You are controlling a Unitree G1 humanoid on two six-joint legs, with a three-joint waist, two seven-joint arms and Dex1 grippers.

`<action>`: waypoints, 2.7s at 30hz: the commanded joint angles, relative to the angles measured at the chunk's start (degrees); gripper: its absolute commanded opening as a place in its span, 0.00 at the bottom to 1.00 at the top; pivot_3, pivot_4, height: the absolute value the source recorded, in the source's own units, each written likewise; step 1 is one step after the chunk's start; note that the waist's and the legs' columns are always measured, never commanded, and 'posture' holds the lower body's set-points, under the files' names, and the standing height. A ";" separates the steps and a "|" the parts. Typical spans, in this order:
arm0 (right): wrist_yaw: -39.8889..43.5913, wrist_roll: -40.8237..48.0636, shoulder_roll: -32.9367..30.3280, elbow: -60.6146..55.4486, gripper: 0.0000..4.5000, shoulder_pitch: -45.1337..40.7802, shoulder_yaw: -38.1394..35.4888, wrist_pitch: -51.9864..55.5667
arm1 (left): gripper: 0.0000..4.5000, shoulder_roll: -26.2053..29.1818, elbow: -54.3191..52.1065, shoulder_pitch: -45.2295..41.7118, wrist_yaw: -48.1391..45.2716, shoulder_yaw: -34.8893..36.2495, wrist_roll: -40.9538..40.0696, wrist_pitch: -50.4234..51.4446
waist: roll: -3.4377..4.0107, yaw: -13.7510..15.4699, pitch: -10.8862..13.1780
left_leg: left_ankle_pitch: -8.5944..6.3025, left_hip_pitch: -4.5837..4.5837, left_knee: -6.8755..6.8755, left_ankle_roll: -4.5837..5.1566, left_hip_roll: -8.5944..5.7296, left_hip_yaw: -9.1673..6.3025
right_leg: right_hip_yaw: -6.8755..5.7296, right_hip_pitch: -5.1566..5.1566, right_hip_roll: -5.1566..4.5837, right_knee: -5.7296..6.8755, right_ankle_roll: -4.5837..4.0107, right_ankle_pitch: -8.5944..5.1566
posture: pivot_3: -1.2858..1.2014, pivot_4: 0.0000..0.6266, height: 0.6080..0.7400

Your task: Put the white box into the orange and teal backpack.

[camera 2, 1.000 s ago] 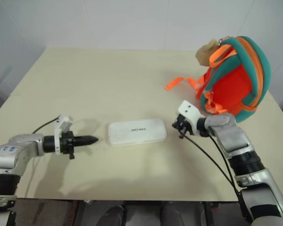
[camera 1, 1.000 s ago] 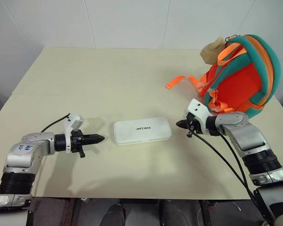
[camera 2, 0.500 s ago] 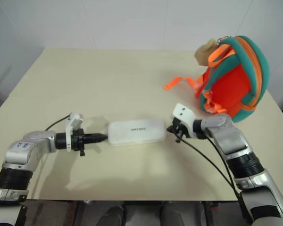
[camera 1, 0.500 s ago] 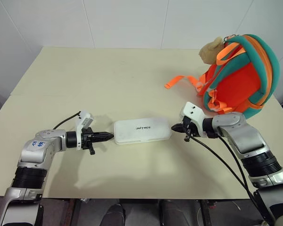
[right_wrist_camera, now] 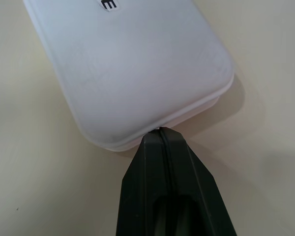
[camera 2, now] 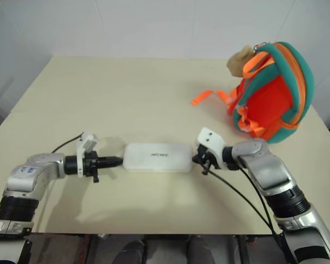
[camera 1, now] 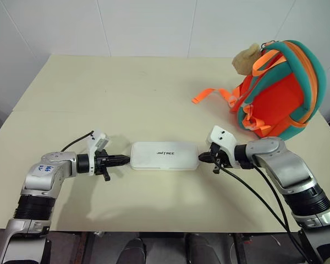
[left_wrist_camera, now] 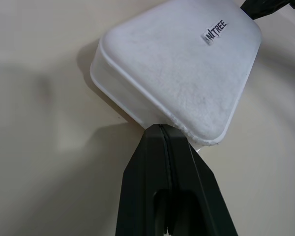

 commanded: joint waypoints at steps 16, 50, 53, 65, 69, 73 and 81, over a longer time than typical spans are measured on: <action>2.26 0.56 -1.77 -3.59 0.03 2.56 0.52 -5.69 | 0.00 -0.19 -3.68 1.40 -1.67 -0.93 -0.05 -2.18 | -0.01 0.02 0.00 | -0.01 0.01 0.01 0.01 0.00 0.01 | 0.00 0.00 0.00 0.01 0.00 0.00 | 0.52 0.24 1.00; 4.95 1.94 -11.10 -0.53 1.00 2.41 -6.03 -11.82 | 1.00 9.65 0.42 1.85 -0.95 6.71 -0.20 -1.71 | 0.00 0.01 0.00 | -0.06 0.00 -0.01 0.05 0.01 0.03 | 0.00 0.00 0.00 -0.05 0.00 0.00 | 0.52 0.24 1.00; 4.36 1.77 -10.69 -0.86 1.00 3.10 -5.89 -12.77 | 1.00 9.73 -0.43 2.76 -1.69 7.30 -0.52 -2.99 | 0.00 0.00 0.00 | -0.07 0.00 -0.02 0.04 0.01 0.04 | 0.00 0.00 0.00 -0.06 0.00 0.00 | 0.52 0.24 1.00; -2.51 -6.11 -3.59 8.19 1.00 -0.04 -2.09 -20.83 | 1.00 1.33 5.01 4.73 -2.80 15.14 -1.95 -26.75 | -0.01 -0.06 -0.01 | 0.00 0.01 0.01 -0.11 0.04 0.09 | 0.00 0.00 -0.01 -0.07 -0.02 0.01 | 0.52 0.24 1.00; -1.98 -6.98 -2.17 9.20 1.00 -0.79 -1.38 -22.40 | 1.00 2.83 5.72 6.34 -3.31 12.96 0.03 -26.47 | 0.00 -0.05 0.00 | -0.01 0.00 0.01 -0.10 0.04 0.12 | 0.00 -0.02 -0.01 -0.07 -0.02 0.01 | 0.52 0.24 1.00; -1.72 -7.49 -0.89 9.80 1.00 -1.70 -1.00 -22.75 | 1.00 3.38 8.68 6.10 -5.40 11.35 1.61 -29.59 | 0.00 -0.04 0.00 | -0.03 0.01 0.01 -0.07 0.04 0.12 | -0.01 -0.03 0.00 -0.03 -0.02 0.01 | 0.52 0.24 1.00; -1.26 -7.48 0.54 10.08 1.00 -2.42 -1.05 -22.86 | 1.00 -0.45 15.11 0.68 -7.26 11.29 -1.90 -28.93 | 0.00 0.13 0.00 | -0.03 0.01 0.03 -0.08 0.03 0.11 | -0.03 -0.02 -0.01 0.00 -0.02 0.02 | 0.52 0.24 1.00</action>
